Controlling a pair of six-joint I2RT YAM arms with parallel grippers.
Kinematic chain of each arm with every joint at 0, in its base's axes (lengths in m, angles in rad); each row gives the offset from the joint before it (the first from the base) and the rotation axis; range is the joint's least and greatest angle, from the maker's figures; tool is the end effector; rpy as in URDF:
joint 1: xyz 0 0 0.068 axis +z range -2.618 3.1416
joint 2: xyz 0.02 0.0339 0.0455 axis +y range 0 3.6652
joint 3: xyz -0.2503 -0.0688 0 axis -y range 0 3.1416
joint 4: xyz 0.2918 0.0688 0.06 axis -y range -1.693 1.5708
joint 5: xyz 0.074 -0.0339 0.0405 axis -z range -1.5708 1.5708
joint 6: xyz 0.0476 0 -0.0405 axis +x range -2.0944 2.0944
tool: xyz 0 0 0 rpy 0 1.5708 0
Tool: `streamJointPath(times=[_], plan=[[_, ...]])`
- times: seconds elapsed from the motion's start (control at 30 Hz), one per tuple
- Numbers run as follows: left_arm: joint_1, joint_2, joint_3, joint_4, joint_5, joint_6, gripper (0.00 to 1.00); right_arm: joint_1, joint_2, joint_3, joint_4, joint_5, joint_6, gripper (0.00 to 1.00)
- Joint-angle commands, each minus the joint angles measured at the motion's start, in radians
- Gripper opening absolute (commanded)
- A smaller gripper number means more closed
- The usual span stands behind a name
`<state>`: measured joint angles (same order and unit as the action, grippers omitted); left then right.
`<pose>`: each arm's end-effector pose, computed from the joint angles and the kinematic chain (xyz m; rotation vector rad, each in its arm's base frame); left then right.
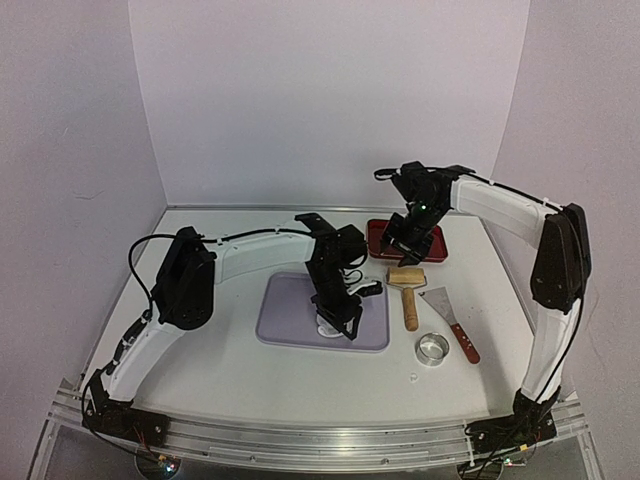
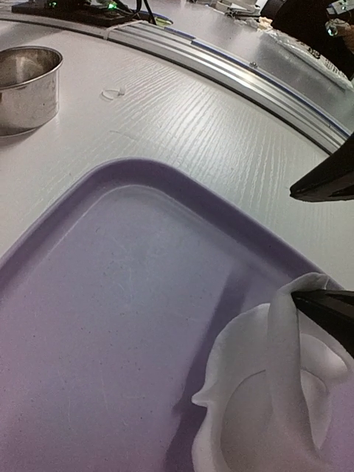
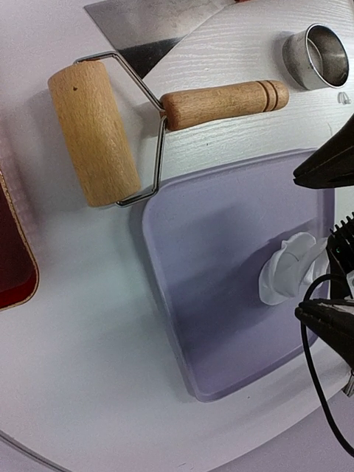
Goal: Roll out the dumpling wrappers from the dough
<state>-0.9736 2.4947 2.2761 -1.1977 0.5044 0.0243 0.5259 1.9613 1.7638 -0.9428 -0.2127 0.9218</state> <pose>0.2820 -0.4557 0.1454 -1.4609 -2.5580 0.7792 0.3958 0.2414 0.2370 0.5018 2.8445 0.6491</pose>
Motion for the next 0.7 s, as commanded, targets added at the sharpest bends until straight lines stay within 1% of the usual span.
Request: streamJointPath(times=[0.0,0.07,0.17,0.3,0.43,0.5,0.57,0.67], plan=[[0.005,-0.034,0.013,0.028,-0.051,-0.014,0.46,-0.001,0.024,0.035,-0.004,-0.015,-0.018,0.52],[0.004,-0.047,0.01,0.038,-0.066,-0.015,0.49,-0.001,0.028,0.037,-0.004,-0.018,-0.021,0.52],[0.004,-0.058,0.007,0.048,-0.075,-0.045,0.5,-0.001,0.042,0.044,-0.004,-0.032,-0.03,0.52],[0.002,-0.066,-0.011,0.054,-0.075,-0.056,0.51,-0.001,0.082,0.068,-0.004,-0.102,-0.055,0.52],[-0.003,-0.101,-0.073,0.093,-0.086,-0.066,0.47,0.0,0.122,0.068,-0.004,-0.199,-0.073,0.53],[-0.004,-0.128,-0.099,0.118,-0.104,-0.074,0.46,0.004,0.135,0.066,-0.004,-0.221,-0.084,0.53],[-0.005,-0.166,-0.14,0.155,-0.119,-0.084,0.47,0.005,0.133,0.06,-0.004,-0.219,-0.087,0.53],[-0.005,-0.215,-0.196,0.214,-0.131,-0.104,0.51,0.006,0.13,0.062,-0.004,-0.212,-0.089,0.53]])
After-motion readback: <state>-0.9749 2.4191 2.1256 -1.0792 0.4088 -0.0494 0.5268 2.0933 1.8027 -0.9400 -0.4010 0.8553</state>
